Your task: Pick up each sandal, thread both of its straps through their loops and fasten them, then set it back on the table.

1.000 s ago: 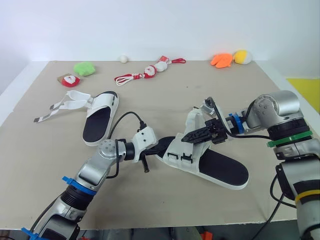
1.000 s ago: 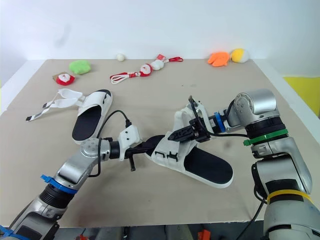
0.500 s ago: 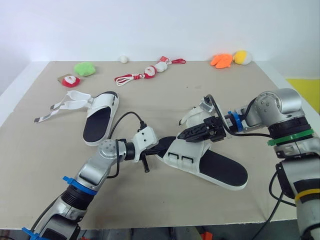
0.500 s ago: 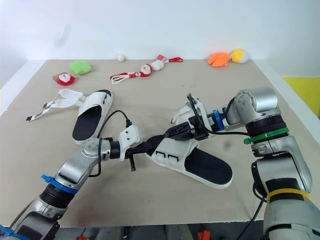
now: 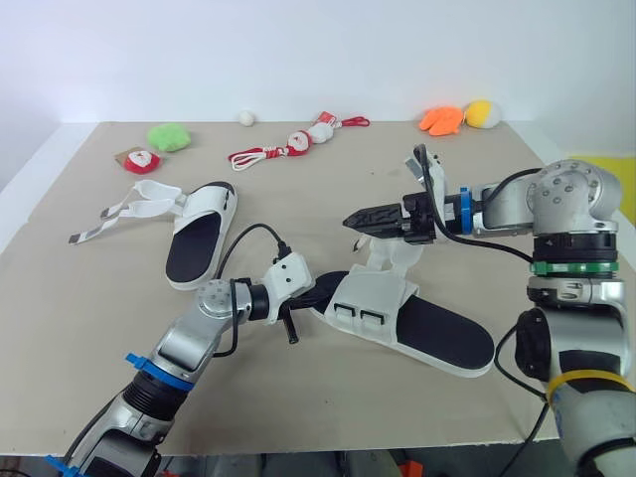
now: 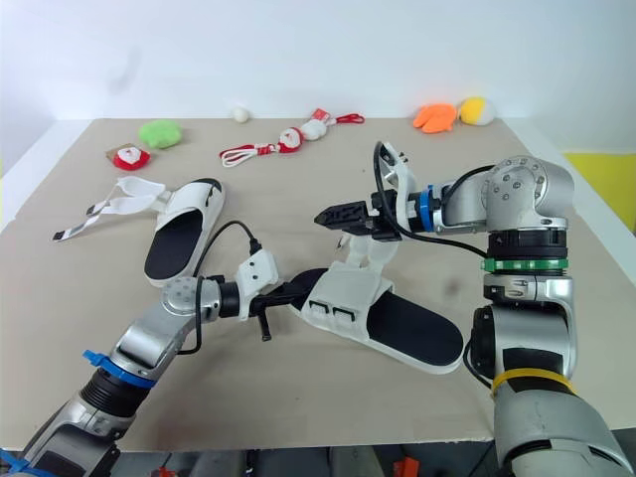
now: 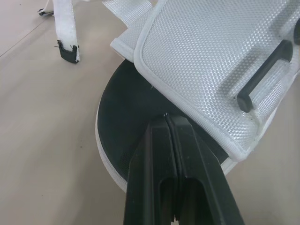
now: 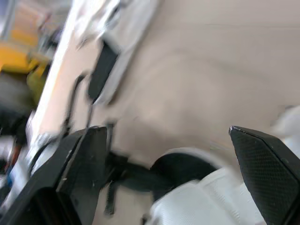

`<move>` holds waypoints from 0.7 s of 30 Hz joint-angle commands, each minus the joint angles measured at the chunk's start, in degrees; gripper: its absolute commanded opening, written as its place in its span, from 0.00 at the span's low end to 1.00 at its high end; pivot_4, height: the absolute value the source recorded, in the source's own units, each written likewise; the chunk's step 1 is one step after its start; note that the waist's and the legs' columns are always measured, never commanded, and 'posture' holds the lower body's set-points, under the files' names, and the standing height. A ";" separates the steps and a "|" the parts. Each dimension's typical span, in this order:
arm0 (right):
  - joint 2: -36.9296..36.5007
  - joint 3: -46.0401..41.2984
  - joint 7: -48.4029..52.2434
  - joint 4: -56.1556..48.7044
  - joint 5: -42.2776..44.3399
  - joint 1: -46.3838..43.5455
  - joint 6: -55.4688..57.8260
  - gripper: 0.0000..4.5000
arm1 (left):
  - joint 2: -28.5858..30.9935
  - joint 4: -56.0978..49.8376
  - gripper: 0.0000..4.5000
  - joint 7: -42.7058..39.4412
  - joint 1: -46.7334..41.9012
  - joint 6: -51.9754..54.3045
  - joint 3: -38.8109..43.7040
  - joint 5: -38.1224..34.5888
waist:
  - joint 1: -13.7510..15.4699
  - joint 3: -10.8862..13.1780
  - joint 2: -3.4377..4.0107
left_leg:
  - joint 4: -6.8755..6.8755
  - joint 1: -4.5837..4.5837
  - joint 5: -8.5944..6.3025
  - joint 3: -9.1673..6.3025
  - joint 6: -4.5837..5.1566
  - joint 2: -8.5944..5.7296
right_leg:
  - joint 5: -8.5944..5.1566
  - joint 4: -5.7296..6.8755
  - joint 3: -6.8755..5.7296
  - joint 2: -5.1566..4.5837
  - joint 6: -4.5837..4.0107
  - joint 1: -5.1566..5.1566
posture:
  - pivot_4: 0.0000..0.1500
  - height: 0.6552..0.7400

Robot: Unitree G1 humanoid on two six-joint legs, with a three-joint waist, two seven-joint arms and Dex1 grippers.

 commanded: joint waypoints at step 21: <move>10.97 -21.91 -47.32 -0.95 16.30 1.78 -0.13 0.99 | 0.40 2.43 0.00 -0.95 1.60 1.68 -2.72 1.49 | -0.05 -0.03 0.03 | -0.03 0.00 0.02 -0.02 0.04 0.01 | -0.01 0.00 0.00 0.02 -0.04 0.02 | 1.00 1.00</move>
